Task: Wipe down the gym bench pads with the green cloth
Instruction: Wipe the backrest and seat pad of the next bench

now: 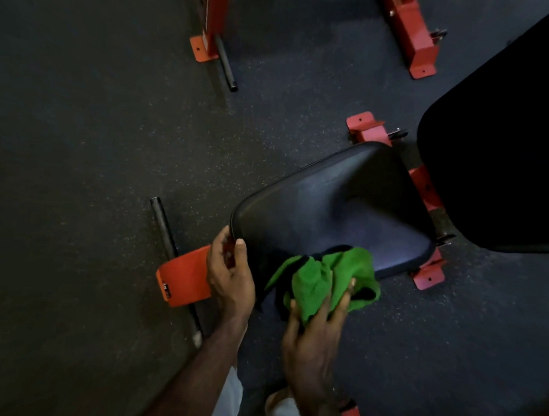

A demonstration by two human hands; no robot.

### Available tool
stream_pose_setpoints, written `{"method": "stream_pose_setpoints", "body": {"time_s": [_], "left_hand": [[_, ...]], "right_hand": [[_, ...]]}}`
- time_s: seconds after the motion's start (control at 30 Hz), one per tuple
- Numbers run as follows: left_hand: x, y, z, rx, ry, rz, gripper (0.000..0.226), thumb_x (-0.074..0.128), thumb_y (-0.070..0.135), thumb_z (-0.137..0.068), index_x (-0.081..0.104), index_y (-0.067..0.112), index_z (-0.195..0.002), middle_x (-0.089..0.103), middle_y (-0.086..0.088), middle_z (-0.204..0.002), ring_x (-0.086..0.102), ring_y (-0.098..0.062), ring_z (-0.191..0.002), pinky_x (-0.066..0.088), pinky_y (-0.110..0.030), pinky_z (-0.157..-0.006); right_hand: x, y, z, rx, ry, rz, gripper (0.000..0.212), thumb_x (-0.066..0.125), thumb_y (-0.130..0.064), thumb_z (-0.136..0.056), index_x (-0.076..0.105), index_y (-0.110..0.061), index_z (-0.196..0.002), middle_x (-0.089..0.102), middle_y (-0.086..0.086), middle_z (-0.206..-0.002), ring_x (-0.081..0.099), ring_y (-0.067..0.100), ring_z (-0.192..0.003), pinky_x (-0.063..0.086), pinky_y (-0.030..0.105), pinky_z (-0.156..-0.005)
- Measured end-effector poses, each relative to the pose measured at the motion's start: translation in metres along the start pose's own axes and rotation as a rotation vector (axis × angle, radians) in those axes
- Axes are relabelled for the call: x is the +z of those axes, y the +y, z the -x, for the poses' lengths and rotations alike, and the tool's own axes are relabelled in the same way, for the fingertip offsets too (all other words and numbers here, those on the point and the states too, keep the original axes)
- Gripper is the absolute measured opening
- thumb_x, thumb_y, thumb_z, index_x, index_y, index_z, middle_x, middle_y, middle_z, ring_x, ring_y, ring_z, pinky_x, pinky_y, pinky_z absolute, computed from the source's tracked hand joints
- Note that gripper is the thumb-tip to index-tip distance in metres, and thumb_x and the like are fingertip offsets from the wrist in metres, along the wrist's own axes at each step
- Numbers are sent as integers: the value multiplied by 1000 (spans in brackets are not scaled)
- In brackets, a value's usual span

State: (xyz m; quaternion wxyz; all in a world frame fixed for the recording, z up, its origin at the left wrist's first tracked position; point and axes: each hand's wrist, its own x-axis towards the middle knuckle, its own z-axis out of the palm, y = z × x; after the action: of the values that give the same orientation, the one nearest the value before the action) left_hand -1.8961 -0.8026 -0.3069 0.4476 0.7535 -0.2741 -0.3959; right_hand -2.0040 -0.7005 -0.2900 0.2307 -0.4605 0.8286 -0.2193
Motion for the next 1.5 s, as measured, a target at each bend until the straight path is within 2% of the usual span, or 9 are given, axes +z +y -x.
{"method": "stream_pose_setpoints", "body": {"time_s": [0.13, 0.3, 0.6, 0.7, 0.87, 1.07, 1.27, 1.43, 1.5], "left_hand": [[4, -1, 0, 3, 43, 5, 37, 57, 23, -103, 62, 13, -139, 66, 1, -129, 59, 12, -109, 48, -14, -94], [4, 0, -2, 5, 56, -5, 36, 56, 24, -104, 63, 10, -136, 68, -3, -127, 62, -2, -107, 51, -18, -94], [8, -4, -2, 74, 62, -99, 42, 56, 26, -103, 57, 15, -143, 59, -4, -137, 56, -11, -118, 39, -2, -90], [13, 1, -5, 106, 80, -109, 42, 54, 27, -101, 59, 17, -142, 54, 3, -133, 55, -9, -116, 46, -20, -101], [25, 18, -16, 255, -25, -225, 47, 56, 33, -98, 59, 20, -142, 52, 1, -143, 49, -18, -135, 43, -44, -113], [53, 40, -27, 396, -149, -392, 45, 53, 33, -98, 62, 22, -140, 51, 0, -150, 46, -18, -140, 35, -45, -116], [60, 25, -24, 464, -132, -626, 54, 39, 47, -104, 49, 22, -152, 42, 2, -161, 30, -18, -153, 19, -42, -124], [62, 25, -21, 475, -92, -695, 55, 42, 42, -100, 48, 24, -151, 43, 4, -160, 31, -18, -152, 22, -44, -123], [63, 27, -21, 467, -85, -711, 53, 41, 46, -103, 48, 24, -151, 42, 4, -161, 30, -18, -152, 23, -44, -123]], "right_hand": [[19, -44, 20, 208, -10, -160, 86, 64, -52, -96, 14, -37, -165, -12, 3, -174, 30, 31, -154, 41, 38, -104], [5, -9, 7, -66, 9, -100, 68, 86, -25, -82, 61, -8, -143, 13, 22, -171, 22, 26, -157, 22, 19, -121], [-5, -46, -54, -193, -37, 99, 69, 66, -67, -78, 67, -21, -129, 40, 4, -164, 39, 41, -148, 30, 56, -117], [-10, -26, -96, -431, -156, 275, 59, 65, -61, -78, 55, -29, -127, 30, -1, -168, 39, 41, -147, 31, 60, -115], [-7, -30, -128, -138, 26, 255, 78, 68, -49, -85, 38, -29, -155, 15, 9, -173, 30, 44, -151, 20, 62, -124], [-20, -5, -158, -708, -168, 461, 79, 62, -47, -84, 42, -27, -157, 25, 9, -171, 32, 37, -151, 28, 61, -121], [-20, -26, -181, -125, 81, 269, 76, 59, -44, -88, 39, -23, -158, 24, 12, -170, 30, 47, -149, 24, 59, -123], [-30, -6, -202, -794, -266, 449, 78, 62, -46, -87, 38, -31, -159, 24, 7, -171, 28, 35, -155, 24, 57, -124], [-39, 5, -236, -692, -165, 525, 76, 60, -47, -89, 36, -32, -160, 25, 7, -171, 31, 36, -153, 27, 57, -123]]}}
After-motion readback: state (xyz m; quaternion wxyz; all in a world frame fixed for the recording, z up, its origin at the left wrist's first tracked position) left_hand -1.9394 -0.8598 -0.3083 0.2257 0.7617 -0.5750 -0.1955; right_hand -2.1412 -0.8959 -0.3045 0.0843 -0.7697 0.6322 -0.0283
